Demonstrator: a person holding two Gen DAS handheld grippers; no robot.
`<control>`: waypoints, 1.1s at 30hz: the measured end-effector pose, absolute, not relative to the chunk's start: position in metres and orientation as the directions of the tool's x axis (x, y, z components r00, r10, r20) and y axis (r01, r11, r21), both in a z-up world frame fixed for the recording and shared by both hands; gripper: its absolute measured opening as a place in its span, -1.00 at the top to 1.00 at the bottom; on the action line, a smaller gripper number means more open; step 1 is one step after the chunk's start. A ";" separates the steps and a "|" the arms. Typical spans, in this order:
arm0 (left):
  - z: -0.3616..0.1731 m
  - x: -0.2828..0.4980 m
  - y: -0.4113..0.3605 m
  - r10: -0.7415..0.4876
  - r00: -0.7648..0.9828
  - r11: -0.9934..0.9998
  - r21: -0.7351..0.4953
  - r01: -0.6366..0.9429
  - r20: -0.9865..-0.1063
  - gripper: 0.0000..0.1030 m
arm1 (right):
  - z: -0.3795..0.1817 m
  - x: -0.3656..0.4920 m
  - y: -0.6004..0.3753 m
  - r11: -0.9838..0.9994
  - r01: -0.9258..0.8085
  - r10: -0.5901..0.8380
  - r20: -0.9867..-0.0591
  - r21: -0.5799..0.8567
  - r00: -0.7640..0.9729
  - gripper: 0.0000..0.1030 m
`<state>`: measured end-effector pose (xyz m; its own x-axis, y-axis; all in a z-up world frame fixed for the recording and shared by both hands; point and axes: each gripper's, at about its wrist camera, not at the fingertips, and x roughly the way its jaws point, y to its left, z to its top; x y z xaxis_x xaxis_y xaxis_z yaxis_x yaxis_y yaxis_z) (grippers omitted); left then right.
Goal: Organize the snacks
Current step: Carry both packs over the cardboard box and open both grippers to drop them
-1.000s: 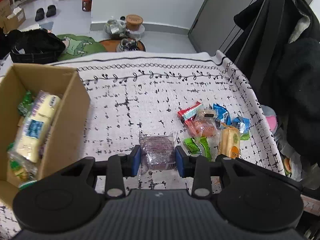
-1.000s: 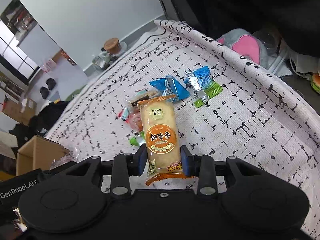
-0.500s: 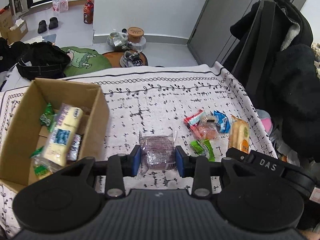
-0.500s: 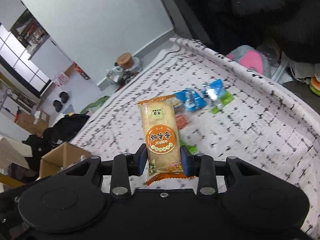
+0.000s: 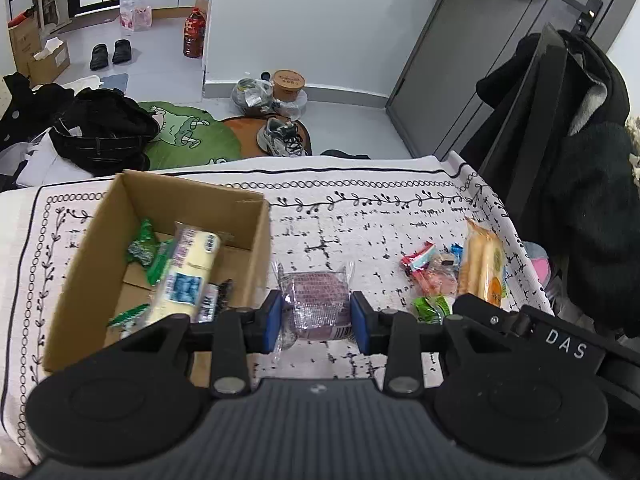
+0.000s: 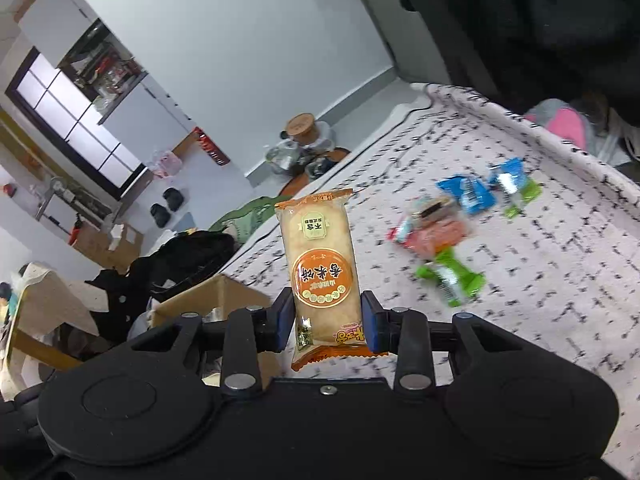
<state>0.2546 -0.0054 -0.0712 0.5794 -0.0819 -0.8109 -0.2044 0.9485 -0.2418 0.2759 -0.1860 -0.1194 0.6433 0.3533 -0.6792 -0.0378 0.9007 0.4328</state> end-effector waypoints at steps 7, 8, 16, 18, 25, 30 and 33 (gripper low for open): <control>-0.068 0.243 0.026 -0.078 0.587 0.942 -0.253 -0.221 -0.806 0.32 | -0.116 0.272 -0.158 0.902 -0.072 0.370 -0.676 0.427 0.637 0.33; -0.068 0.241 0.031 -0.074 0.588 0.940 -0.254 -0.229 -0.805 0.32 | -0.115 0.271 -0.154 0.902 -0.077 0.373 -0.674 0.425 0.637 0.33; -0.072 0.233 0.073 -0.058 0.588 0.920 -0.271 -0.281 -0.807 0.32 | -0.119 0.267 -0.122 0.902 -0.119 0.395 -0.686 0.414 0.611 0.33; -0.074 0.232 0.083 -0.053 0.587 0.914 -0.276 -0.296 -0.808 0.32 | -0.120 0.266 -0.113 0.902 -0.130 0.402 -0.689 0.413 0.603 0.33; -0.085 0.225 0.110 -0.046 0.574 0.897 -0.287 -0.337 -0.817 0.32 | -0.125 0.262 -0.087 0.898 -0.163 0.422 -0.698 0.408 0.578 0.33; -0.083 0.223 0.118 -0.060 0.608 0.895 -0.312 -0.318 -0.791 0.25 | -0.129 0.260 -0.070 0.894 -0.190 0.437 -0.700 0.405 0.565 0.33; -0.081 0.223 0.123 -0.040 0.608 0.889 -0.306 -0.341 -0.793 0.24 | -0.131 0.259 -0.066 0.892 -0.196 0.443 -0.703 0.407 0.557 0.33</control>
<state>0.2225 0.1227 -0.0809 0.6084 -0.0400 -0.7926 -0.3408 0.8888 -0.3065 0.2594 -0.0661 -0.1314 0.5567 0.4431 -0.7026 -0.1963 0.8920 0.4071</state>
